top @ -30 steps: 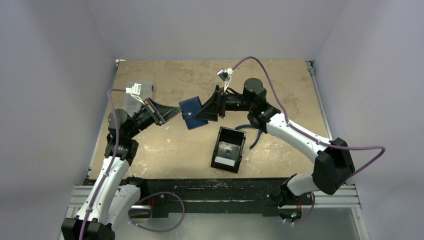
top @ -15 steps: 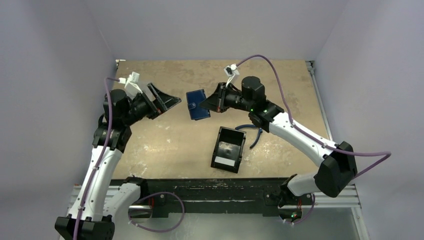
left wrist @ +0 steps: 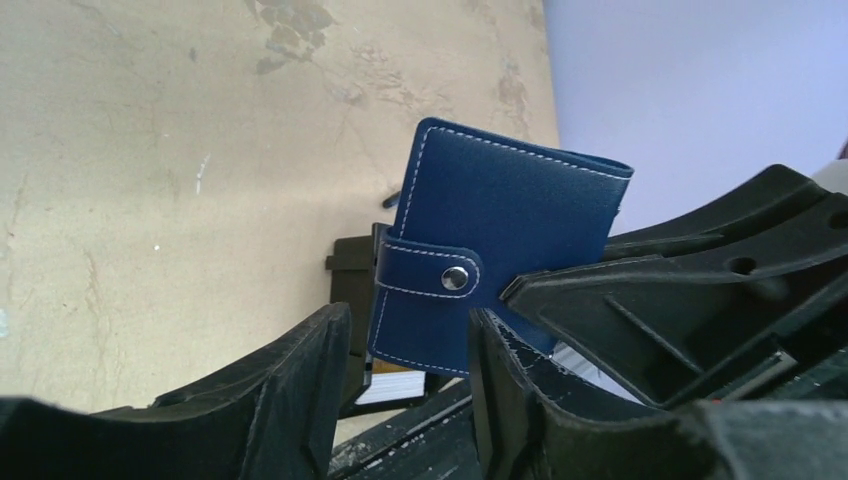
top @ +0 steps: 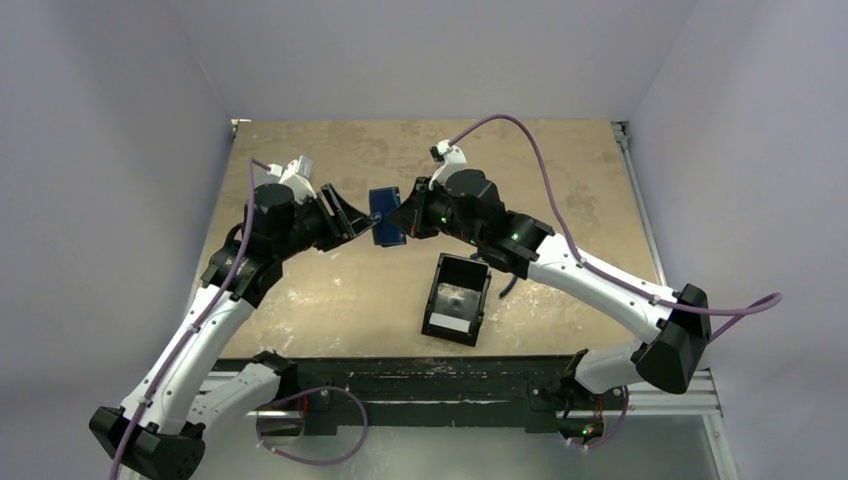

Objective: Put the credit cards into the card holder
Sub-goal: Open the card holder.

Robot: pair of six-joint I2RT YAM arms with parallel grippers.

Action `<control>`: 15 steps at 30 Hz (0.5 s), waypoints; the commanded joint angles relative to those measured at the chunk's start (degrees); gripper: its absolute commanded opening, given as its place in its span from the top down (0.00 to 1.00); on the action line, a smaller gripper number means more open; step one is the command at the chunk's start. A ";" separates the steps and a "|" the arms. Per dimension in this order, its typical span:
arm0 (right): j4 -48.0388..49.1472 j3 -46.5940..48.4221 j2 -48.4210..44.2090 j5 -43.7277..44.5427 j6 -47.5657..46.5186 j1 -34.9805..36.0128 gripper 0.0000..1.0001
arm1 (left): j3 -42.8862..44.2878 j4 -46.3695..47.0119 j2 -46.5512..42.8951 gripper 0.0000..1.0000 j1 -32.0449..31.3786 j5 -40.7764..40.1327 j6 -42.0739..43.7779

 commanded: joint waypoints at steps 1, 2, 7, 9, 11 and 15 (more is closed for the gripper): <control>-0.70 3.69 -0.87 6.99 -0.55 1.22 1.00 | 3.45 0.27 0.66 0.52 -3.11 -8.13 2.00; -0.80 4.10 -0.62 7.11 -0.59 1.42 1.00 | 3.64 0.49 1.10 0.52 -3.67 -8.37 2.01; -1.18 5.31 0.48 7.86 -1.14 2.76 1.00 | 4.13 1.95 3.47 0.47 -7.21 -10.41 2.04; -1.25 5.62 0.65 7.82 -1.37 2.99 1.00 | 4.14 2.26 3.99 0.47 -8.48 -11.64 1.96; -0.83 5.54 0.47 7.28 -1.48 3.16 1.00 | 4.13 2.28 4.48 0.47 -9.34 -12.67 1.87; 0.83 4.68 0.05 4.30 -1.48 3.27 1.00 | 4.20 2.81 5.16 0.46 -10.05 -13.78 2.11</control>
